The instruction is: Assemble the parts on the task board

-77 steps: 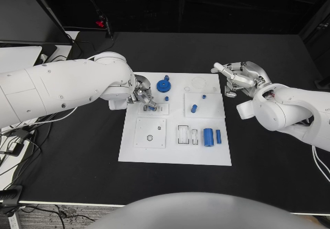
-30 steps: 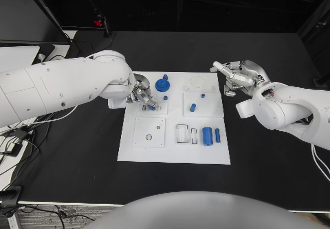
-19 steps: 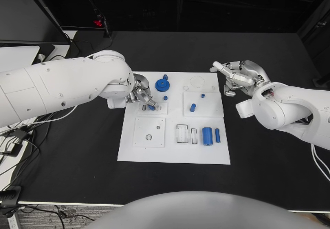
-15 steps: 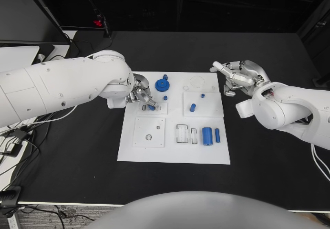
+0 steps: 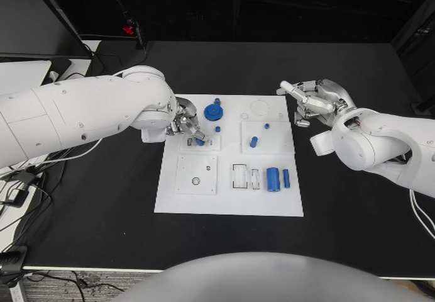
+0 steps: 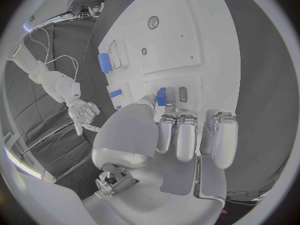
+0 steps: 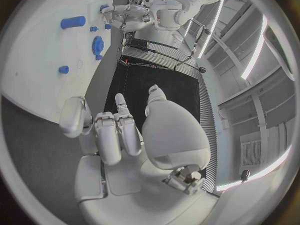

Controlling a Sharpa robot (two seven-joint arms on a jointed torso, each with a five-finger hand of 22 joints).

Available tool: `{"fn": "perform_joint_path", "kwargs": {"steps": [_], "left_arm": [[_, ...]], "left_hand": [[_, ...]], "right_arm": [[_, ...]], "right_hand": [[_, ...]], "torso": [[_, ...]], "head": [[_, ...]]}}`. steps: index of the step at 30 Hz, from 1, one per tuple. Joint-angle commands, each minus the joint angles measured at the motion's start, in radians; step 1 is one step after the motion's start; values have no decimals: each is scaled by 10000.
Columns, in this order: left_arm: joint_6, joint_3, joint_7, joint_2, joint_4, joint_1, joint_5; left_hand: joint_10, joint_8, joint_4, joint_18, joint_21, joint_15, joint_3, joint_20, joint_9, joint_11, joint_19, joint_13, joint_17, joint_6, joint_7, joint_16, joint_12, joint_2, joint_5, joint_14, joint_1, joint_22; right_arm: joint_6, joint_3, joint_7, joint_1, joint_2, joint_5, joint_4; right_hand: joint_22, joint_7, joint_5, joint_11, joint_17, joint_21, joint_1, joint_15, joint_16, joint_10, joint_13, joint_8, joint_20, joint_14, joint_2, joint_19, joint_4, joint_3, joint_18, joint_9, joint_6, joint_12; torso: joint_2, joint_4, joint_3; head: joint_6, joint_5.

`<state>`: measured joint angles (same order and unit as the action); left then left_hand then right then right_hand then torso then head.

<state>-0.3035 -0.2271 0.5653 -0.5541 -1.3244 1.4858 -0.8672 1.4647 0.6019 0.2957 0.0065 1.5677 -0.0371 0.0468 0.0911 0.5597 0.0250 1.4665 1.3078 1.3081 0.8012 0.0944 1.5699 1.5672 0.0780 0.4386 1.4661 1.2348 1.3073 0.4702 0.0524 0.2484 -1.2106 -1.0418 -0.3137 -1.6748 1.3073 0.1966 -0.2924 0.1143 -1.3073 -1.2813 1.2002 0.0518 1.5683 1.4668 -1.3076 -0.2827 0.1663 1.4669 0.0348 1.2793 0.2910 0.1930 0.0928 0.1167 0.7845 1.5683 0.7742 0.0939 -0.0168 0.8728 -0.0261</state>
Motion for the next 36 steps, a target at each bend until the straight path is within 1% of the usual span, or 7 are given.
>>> {"fn": "perform_joint_path", "kwargs": {"steps": [1, 10, 13, 17, 22, 27, 36], "left_arm": [[-276, -92, 96, 31, 0, -138, -66], [-218, -92, 131, 22, -20, -141, -66], [-187, -92, 131, 18, -31, -143, -66], [-170, -92, 96, 13, -41, -145, -66], [-58, -92, 29, 5, -61, -148, -66], [60, -92, -12, -3, -78, -150, -66], [102, -92, -19, -10, -86, -152, -66]], "left_hand": [[1061, -147, -17, -65, 31, 71, -72, -15, -8, 19, 1043, 2630, 2627, -122, -86, 9, 35, 9, -32, 1047, -77, 2635], [1061, -207, -14, -65, 31, 76, -380, -22, 12, 26, 1043, 2630, 2627, -104, -73, 9, 35, -126, -127, 1047, -413, 2635], [1061, -242, -17, -65, 31, 104, -841, -10, 35, 60, 1043, 2630, 2627, -54, -37, 9, 35, -156, -759, 1047, -1187, 2635], [1061, -251, -13, -65, 31, 110, -1136, 1, 79, 62, 1043, 2630, 2627, -42, -34, 9, 35, -164, -983, 1047, -1569, 2635], [1061, -248, -13, -65, 31, 120, -1482, 12, 150, 67, 1043, 2630, 2627, -18, -27, 9, 35, -38, -1152, 1047, -2100, 2635], [1061, -238, -12, -65, 31, 121, -1737, 16, 215, 67, 1043, 2630, 2627, 12, -29, 9, 35, 133, -1471, 1047, -2478, 2635], [1061, -206, -27, -65, 31, 122, -1751, 17, 260, 63, 1043, 2630, 2627, -2, -33, 9, 35, 241, -1490, 1047, -2484, 2635]], "right_arm": [[-14, -5, 39, -12, 0, 18, -27], [-10, -5, 31, -12, 2, 19, -20], [-6, -5, 27, -12, 1, 19, -15], [3, -5, 20, -12, -4, 19, -12], [8, -5, 14, -12, -11, 18, -12], [10, -4, 10, -11, -15, 18, -12], [14, -4, 1, -11, -16, 18, -5]], "right_hand": [[580, -23, -62, 59, -2635, 35, -28, 68, 25, 1040, -2632, -32, 15, 1039, 38, -48, 4, 53, 35, 10, -73, 25], [580, -23, -62, 59, -2635, 35, -28, 68, 25, 1040, -2632, -32, 15, 1039, 38, -48, 4, 53, 35, 10, -73, 25], [588, -23, -65, 59, -2635, 27, -43, 68, 25, 1040, -2632, -57, 15, 1039, 56, -35, 2, 67, 32, 14, -87, 25], [588, -23, -65, 59, -2635, 27, -43, 68, 25, 1040, -2632, -57, 15, 1039, 56, -35, 2, 67, 32, 14, -87, 25], [588, -23, -65, 59, -2635, 27, -43, 68, 25, 1040, -2632, -57, 15, 1039, 56, -35, 2, 67, 32, 14, -87, 25], [588, -23, -65, 59, -2635, 27, -43, 68, 25, 1040, -2632, -57, 15, 1039, 56, -35, 2, 67, 32, 14, -87, 25], [588, -23, -65, 59, -2635, 27, -43, 68, 25, 1040, -2632, -57, 15, 1039, 56, -35, 2, 67, 32, 14, -87, 25]], "torso": [[0, 1, 1], [2, -1, -2], [-3, -1, -3], [-2, 2, -1], [-4, 1, -1], [4, 2, -1], [6, 1, -3]], "head": [[-2, -3], [-2, 0], [-2, -9], [-2, -13], [-2, -27], [-2, -32], [-2, -31]]}}
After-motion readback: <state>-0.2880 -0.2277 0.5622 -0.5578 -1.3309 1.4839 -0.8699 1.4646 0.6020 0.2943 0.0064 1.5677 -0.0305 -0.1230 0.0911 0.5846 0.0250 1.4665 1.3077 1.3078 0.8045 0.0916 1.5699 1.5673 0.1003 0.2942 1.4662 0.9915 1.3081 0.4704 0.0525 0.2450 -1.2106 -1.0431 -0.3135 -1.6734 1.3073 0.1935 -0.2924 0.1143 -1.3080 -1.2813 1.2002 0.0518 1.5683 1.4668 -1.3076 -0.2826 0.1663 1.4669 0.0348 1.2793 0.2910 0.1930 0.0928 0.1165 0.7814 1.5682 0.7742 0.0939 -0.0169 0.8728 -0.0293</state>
